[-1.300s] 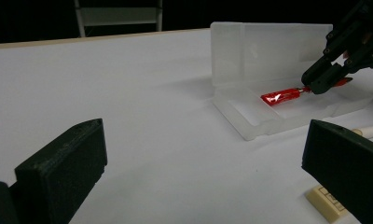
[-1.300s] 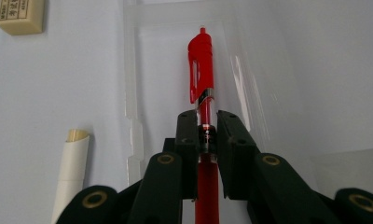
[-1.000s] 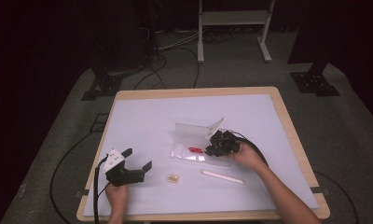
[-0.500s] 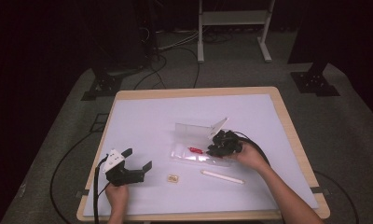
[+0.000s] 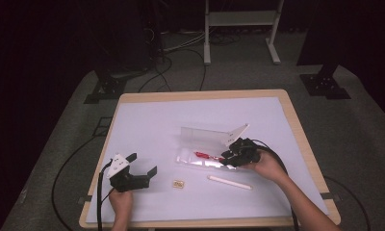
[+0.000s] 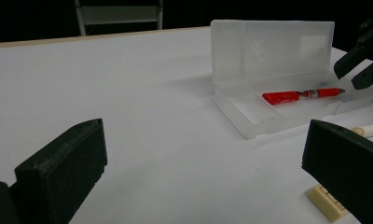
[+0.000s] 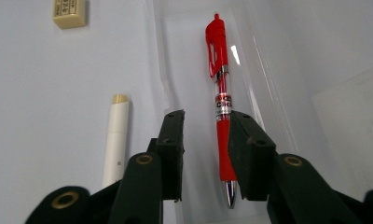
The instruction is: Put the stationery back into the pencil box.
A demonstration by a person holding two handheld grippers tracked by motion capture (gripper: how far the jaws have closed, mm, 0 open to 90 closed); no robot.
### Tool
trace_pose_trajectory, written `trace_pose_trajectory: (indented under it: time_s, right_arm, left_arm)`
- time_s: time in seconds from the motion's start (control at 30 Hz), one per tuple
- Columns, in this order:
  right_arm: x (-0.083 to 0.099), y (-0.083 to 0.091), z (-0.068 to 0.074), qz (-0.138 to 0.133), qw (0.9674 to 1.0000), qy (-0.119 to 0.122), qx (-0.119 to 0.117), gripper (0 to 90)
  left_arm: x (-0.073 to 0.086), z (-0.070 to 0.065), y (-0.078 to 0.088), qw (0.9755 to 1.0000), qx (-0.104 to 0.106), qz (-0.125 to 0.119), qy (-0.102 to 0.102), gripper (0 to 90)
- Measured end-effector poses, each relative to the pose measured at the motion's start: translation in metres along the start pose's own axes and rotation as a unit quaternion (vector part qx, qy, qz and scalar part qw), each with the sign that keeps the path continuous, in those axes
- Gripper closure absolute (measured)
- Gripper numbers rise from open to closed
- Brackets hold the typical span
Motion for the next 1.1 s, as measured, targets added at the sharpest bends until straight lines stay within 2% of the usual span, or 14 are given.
trace_pose_trajectory:
  time_s: [0.07, 0.27, 0.47, 0.73, 1.1]
  right_arm:
    - [0.001, 0.002, 0.001, -0.007, 0.9999, -0.004, -0.009, 61.0]
    - [0.007, 0.01, 0.009, -0.018, 0.9998, -0.005, -0.013, 57.0]
    - [0.012, 0.019, 0.018, -0.029, 0.9994, -0.002, -0.018, 56.5]
    - [0.018, 0.023, 0.026, -0.026, 0.9995, 0.01, -0.015, 55.9]
    - [0.026, 0.022, 0.033, -0.026, 0.9994, 0.013, -0.018, 54.5]
  left_arm:
    - [0.0, 0.0, 0.0, 1.0, -0.001, 0.0, -0.002, 0.0]
    - [0.0, 0.0, 0.0, 1.0, -0.001, 0.003, -0.004, 0.0]
    - [0.0, 0.0, -0.001, 1.0, -0.002, 0.003, -0.005, 0.0]
    - [0.0, 0.0, -0.001, 1.0, -0.002, 0.004, -0.005, 0.0]
    - [0.0, 0.0, -0.001, 1.0, -0.002, 0.004, -0.004, 0.0]
Point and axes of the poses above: each handheld gripper's, and its own axes: y roughly backward along the jaws, x roughly out of its underside, z roughly to its left, the point moved 3 cm from there along -y, roughly forward along the jaws, and after that the axes turned 12 degrees about -y, right-handed, at the moved point
